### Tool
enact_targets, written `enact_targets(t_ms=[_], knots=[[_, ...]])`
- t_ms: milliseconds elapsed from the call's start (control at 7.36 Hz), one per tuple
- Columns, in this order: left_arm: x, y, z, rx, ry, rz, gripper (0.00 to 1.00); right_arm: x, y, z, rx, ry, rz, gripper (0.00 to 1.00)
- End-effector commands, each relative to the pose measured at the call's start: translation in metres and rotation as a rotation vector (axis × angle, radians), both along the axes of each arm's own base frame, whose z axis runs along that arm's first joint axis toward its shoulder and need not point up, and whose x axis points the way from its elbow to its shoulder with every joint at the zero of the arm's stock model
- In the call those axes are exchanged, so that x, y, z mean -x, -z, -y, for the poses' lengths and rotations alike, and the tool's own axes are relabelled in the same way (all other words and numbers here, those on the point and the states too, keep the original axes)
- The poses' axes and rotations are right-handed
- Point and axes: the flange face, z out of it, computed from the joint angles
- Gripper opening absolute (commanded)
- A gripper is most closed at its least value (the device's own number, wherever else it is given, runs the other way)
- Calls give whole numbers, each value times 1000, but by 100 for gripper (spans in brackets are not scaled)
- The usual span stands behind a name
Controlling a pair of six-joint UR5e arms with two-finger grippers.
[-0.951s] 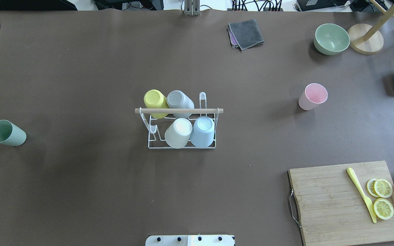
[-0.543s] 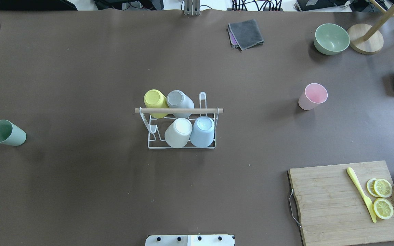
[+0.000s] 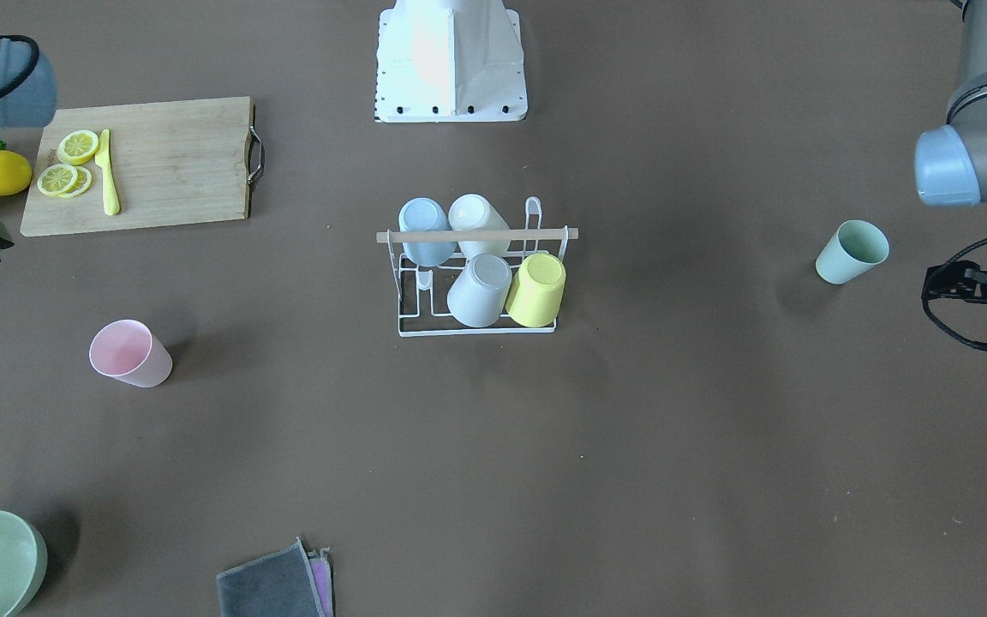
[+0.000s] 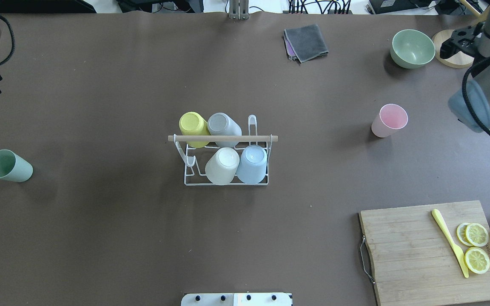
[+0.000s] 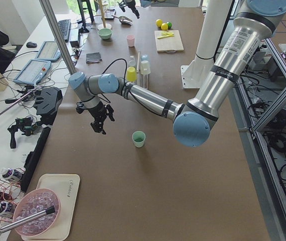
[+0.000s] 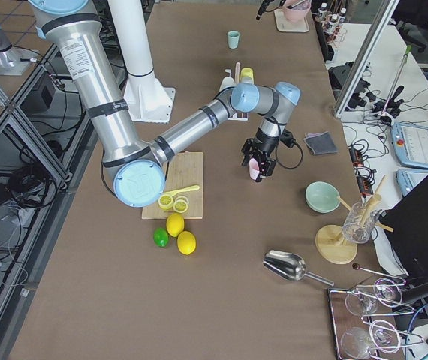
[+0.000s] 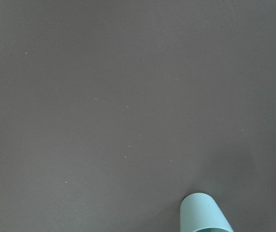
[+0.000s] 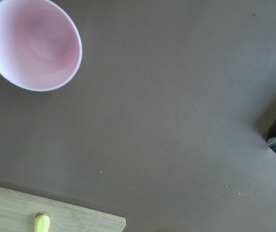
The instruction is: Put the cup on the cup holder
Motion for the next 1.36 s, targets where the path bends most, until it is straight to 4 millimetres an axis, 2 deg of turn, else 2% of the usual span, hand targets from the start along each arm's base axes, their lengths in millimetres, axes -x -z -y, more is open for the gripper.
enact_targets(t_ms=[0, 136, 272, 408, 543, 679, 815, 1223], knots=[[-35, -7, 2, 106, -42, 36, 97, 70, 19, 47, 15, 109, -26, 99], [-56, -12, -2, 119, -74, 45, 97, 93, 24, 74, 28, 176, -27, 99], [-79, -15, -11, 122, -113, 54, 97, 101, 31, 80, 12, 224, -12, 99], [-95, -18, -19, 129, -151, 61, 97, 127, 37, 69, 0, 277, -8, 99], [-102, -28, -25, 153, -168, 74, 97, 151, 47, 64, -24, 322, -25, 99], [-118, -38, -31, 164, -212, 78, 97, 180, 54, 72, -30, 413, -47, 99], [-121, -48, -33, 160, -254, 69, 97, 205, 56, 81, -45, 533, -79, 99], [-147, -72, -49, 149, -397, 137, 97, 258, 50, 55, -176, 824, -278, 98]])
